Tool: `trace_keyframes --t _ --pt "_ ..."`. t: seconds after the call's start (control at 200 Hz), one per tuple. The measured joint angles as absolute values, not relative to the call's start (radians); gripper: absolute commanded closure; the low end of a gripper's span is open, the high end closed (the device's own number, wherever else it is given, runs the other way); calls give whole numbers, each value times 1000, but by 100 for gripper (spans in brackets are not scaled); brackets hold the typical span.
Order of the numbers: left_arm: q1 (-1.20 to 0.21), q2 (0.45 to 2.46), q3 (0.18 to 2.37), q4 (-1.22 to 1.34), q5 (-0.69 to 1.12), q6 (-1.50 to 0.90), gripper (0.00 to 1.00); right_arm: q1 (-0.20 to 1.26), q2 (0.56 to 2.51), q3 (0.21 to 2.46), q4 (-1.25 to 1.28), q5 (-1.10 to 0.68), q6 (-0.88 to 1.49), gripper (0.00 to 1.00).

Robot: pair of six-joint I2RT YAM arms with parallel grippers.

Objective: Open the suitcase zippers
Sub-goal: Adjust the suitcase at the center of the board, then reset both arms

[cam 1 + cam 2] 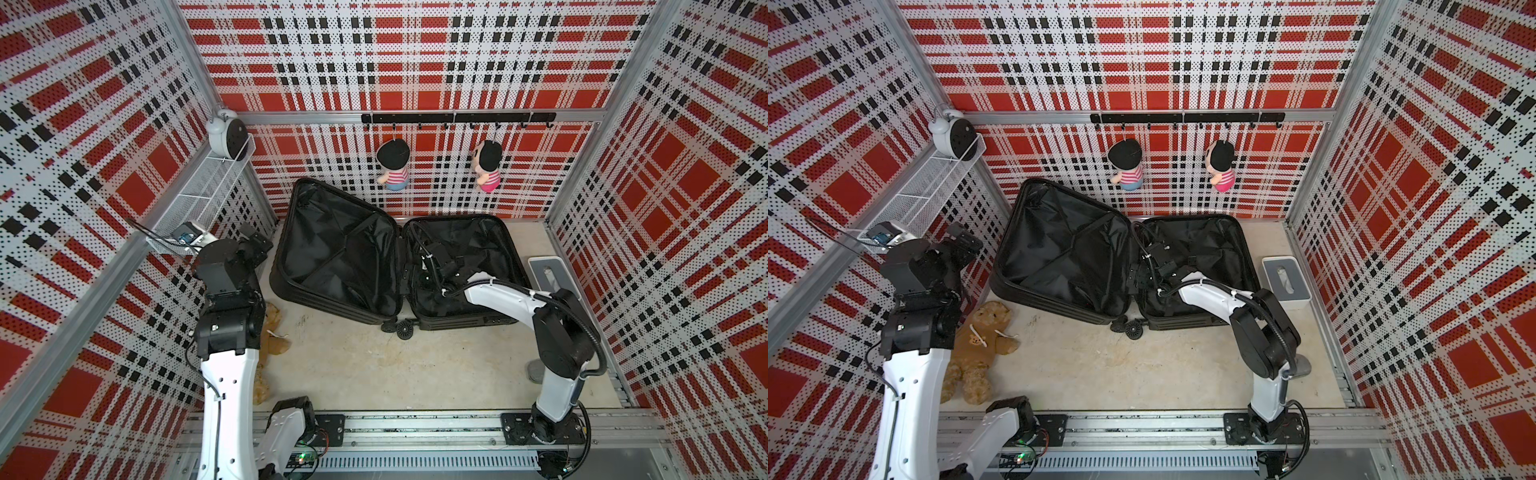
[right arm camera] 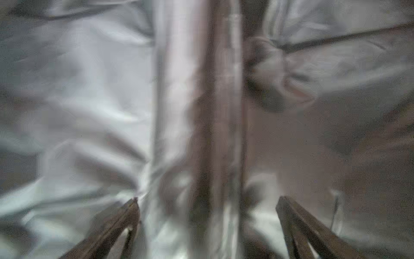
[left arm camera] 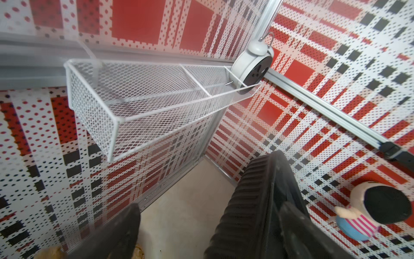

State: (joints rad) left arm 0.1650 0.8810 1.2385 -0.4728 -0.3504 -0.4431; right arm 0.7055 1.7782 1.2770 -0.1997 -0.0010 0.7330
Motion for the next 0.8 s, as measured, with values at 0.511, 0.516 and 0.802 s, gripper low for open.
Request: trace_keyframes --t 0.511,0.516,0.802 --pt "-500 894 1098 -419 -561 -447 2 717 1203 958 -8 20 362 0" --pt "-506 891 1096 -418 -564 -447 2 717 1195 954 -8 22 356 0" --pt "-809 583 859 -244 -875 -444 2 696 895 814 -12 185 206 0"
